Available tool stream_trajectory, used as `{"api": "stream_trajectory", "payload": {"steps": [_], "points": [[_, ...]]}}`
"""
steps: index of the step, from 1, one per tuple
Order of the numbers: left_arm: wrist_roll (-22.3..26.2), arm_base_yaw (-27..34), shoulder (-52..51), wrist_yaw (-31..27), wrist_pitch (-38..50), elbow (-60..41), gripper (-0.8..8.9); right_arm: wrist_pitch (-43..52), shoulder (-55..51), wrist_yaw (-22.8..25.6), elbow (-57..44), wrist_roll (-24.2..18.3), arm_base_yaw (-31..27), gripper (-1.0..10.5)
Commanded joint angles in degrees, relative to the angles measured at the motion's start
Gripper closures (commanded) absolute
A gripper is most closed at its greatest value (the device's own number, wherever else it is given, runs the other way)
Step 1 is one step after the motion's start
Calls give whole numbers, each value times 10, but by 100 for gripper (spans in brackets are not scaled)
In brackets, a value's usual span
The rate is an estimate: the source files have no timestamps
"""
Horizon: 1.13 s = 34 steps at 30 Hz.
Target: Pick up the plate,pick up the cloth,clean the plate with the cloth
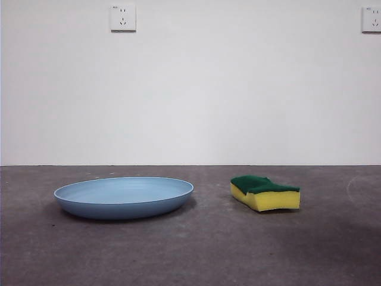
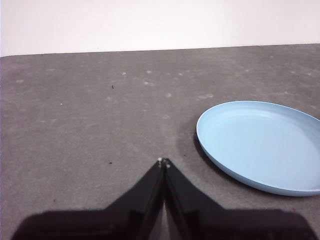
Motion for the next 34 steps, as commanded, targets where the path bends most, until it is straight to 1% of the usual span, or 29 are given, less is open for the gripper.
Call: {"api": "stream_trajectory", "payload": {"steps": [1,5,6,10,12,14,17,22,25,27,31,34], "points": [[-5,2,-1,-1,11,-8,815,-4,-2,-1,-6,5,1,946],[-14,2,-1,0,21,-8,816,-1,-2,-1,-6,6,1,946],[-24,2,-1,0,23,-7,820,1,-2,-3,-6,14,1,946],[-64,2,-1,-4,24,-3,819,11,-1,-5,3,86,1,958],[-76,2,2,-5,17,5,819,11,4,-3,14,110,1,958],[-87,2,12,-6,7,22,819,10,19,-4,33,115,1,958],[-89,2,42,-5,-2,56,819,7,56,-5,72,115,1,958],[-89,2,123,-5,-9,132,820,3,151,-11,158,115,1,958],[-88,2,186,-3,-16,186,820,3,220,-45,218,112,1,958],[-88,1,236,6,-28,229,820,1,269,-78,260,104,1,958],[-81,1,332,60,-54,310,820,-23,361,-145,340,95,1,958],[-72,1,398,104,-73,363,820,-78,432,-187,406,66,1,958]]}}
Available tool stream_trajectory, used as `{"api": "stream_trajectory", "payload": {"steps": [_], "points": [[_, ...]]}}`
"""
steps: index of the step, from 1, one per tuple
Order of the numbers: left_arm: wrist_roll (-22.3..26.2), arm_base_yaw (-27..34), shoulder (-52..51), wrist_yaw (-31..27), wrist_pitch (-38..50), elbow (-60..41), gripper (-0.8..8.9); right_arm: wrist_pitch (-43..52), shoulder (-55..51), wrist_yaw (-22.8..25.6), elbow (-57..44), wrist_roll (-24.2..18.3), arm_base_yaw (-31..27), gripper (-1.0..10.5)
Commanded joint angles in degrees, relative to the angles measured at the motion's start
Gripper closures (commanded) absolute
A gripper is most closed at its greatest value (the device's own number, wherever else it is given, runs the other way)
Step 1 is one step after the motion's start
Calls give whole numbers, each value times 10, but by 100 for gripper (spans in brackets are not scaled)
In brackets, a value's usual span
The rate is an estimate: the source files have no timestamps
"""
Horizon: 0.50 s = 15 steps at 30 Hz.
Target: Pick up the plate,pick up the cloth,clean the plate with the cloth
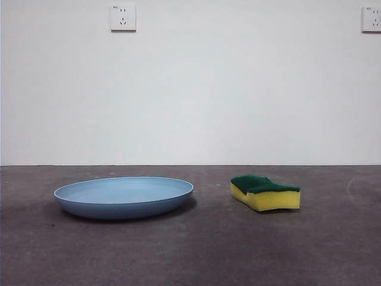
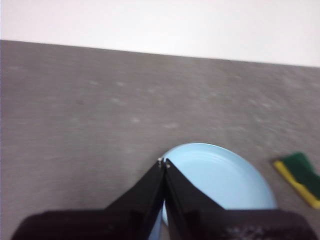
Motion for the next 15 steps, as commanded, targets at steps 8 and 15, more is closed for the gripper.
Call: {"api": "stream_trajectory", "payload": {"steps": [8,15], "points": [[17,0,157,149,-63,115,814,-214,195,-52,177,-144,4,934],[10,0,188,162,-68,119,430,-220,218,-51,191,-143,5,490]]}}
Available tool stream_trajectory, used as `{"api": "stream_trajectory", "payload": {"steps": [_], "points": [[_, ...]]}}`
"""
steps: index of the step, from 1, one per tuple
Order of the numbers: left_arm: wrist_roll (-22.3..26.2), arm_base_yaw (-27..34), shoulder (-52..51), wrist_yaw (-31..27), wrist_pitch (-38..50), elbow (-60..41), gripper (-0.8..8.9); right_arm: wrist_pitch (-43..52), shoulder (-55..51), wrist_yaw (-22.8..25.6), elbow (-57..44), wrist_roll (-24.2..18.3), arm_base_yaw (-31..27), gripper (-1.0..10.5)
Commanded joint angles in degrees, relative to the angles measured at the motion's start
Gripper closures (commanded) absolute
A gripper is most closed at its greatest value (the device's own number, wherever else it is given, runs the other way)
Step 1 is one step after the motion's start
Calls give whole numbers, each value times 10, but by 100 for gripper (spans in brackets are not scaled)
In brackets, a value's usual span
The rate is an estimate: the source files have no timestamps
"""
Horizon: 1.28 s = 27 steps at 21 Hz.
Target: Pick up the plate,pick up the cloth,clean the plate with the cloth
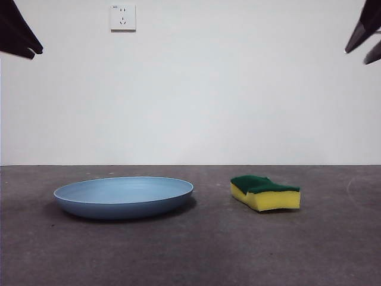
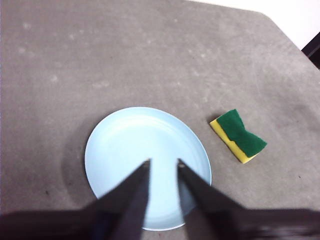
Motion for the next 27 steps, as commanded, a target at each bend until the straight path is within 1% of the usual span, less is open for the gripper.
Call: {"api": "stream_trajectory", "payload": {"steps": [1,3,5,6,10,11,14,17,19,21,25,27], "points": [[2,0,14,2,1,1,432,1,0,0,3,-8,2,489],[2,0,38,-2,-2,7,433,0,0,-1,3,-6,2,489],[10,0,85,-27,-13,28,433,0,0,-1,3,-5,6,489],[22,0,112,-40,-27,44,433,0,0,-1,3,-5,11,489],[71,-4,241,-78,-115,149,436,0,0,0,3,-5,24,489],[76,-7,272,-87,-130,176,436,0,0,0,3,-5,28,489],[83,-18,348,-104,-140,232,436,0,0,0,3,-5,32,489],[84,-31,406,-110,-132,244,436,0,0,0,3,-5,32,490],[84,-40,442,-133,-130,244,437,0,0,0,3,-5,32,490],[84,-45,471,-134,-128,244,437,0,0,0,3,-5,32,490],[84,-55,512,-137,-111,244,437,0,0,0,3,-5,32,505],[84,-60,530,-149,-108,244,438,0,0,0,3,-5,32,505]]}}
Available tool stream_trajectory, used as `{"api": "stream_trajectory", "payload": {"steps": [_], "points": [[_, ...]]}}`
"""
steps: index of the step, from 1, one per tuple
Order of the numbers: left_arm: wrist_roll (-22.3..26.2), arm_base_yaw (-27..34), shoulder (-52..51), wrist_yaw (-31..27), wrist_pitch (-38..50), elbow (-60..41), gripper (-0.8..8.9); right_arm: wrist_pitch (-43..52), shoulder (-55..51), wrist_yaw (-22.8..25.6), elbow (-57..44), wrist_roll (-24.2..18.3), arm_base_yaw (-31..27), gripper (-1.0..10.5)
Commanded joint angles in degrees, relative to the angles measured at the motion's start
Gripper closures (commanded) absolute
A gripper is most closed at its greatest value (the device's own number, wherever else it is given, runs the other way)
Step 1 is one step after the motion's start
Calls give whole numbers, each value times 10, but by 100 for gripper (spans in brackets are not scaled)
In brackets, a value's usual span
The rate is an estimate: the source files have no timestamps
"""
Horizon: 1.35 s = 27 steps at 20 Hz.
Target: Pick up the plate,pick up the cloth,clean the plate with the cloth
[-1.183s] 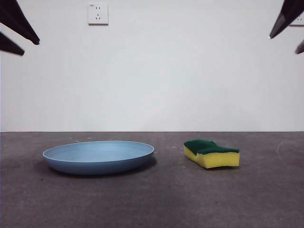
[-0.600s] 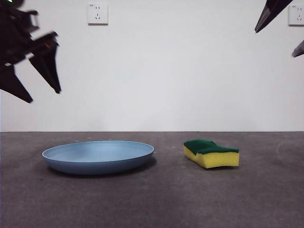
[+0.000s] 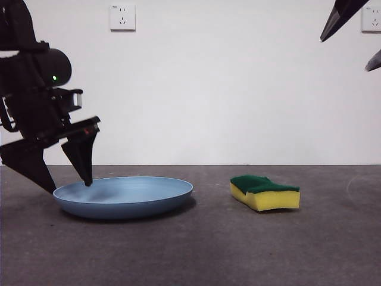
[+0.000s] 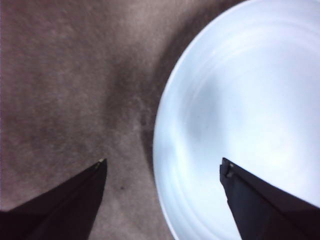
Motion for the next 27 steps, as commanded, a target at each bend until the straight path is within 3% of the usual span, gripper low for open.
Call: {"api": "stream_trajectory", "payload": {"steps": [1,3,5,6,13,21,27], "points": [[7,-7,26,-8,3,-3,438,1,0,0,2,-4,1,505],[7,-9,32,-10,4,-3,469,1,0,0,2,-4,1,505],[7,-12,30,-22,6,-3,777,2,0,0,2,-4,2,505],[8,-12,30,-21,6,-2,815,3,0,0,2,-4,5,505],[20,-13,-24,-21,0,1,821,19,36,12,17,0,66,506],[20,-12,-177,-21,-49,4,821,16,167,141,110,-30,173,506],[22,-12,-264,-20,-97,4,821,19,313,203,160,-61,208,507]]}}
